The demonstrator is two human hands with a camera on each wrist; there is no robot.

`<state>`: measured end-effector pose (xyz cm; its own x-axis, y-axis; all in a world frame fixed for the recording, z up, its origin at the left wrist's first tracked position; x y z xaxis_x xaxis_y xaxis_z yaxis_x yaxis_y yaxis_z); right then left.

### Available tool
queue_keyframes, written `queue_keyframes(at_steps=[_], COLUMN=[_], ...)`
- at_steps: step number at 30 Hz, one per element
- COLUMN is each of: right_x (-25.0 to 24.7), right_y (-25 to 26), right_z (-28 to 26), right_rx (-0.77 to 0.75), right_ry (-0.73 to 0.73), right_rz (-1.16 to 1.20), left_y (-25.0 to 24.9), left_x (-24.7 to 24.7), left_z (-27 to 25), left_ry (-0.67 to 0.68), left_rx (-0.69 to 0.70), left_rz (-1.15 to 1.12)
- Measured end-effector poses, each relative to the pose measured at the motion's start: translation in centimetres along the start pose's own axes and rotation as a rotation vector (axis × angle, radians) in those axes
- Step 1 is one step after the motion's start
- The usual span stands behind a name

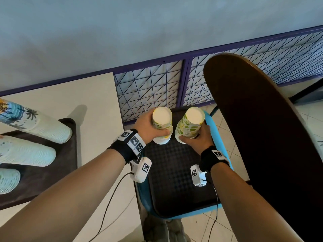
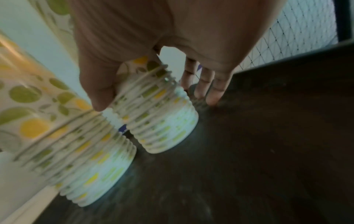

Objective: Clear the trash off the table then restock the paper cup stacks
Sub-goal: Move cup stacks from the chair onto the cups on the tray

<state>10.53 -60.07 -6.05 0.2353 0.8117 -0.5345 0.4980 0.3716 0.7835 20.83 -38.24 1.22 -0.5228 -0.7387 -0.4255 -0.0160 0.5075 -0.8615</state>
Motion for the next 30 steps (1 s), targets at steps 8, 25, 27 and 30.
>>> queue_keyframes(at_steps=[8,25,27,30], right_x=[0.5,1.6,1.5,1.5], right_y=[0.1,0.5,0.5,0.4], right_z=[-1.4,-1.9,-1.7,-1.7], right_rx=[0.050,0.025,0.031,0.034], right_ry=[-0.009,-0.062,-0.055,-0.043], right_rz=[0.065,0.080,0.113,0.150], left_y=[3.7,5.3,4.7,4.5], left_x=[3.2,4.7,4.4,4.1], left_z=[2.2,2.8,2.7,2.4], left_ry=[0.058,-0.067,-0.066,-0.065], left_rx=[-0.158,-0.145,-0.144,-0.138], left_rz=[0.004,0.150,0.154,0.120])
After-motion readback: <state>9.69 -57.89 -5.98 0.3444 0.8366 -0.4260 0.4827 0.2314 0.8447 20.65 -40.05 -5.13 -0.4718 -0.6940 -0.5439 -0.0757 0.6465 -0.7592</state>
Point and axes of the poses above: each hand's wrist, its own z-axis towards the middle knuckle, its own x-axis out of the palm, y = z × x, the point moved 1 cm from there along z, towards the middle knuckle, and after that the axes turned 4 degrees about -z, right-handed, at the moved point
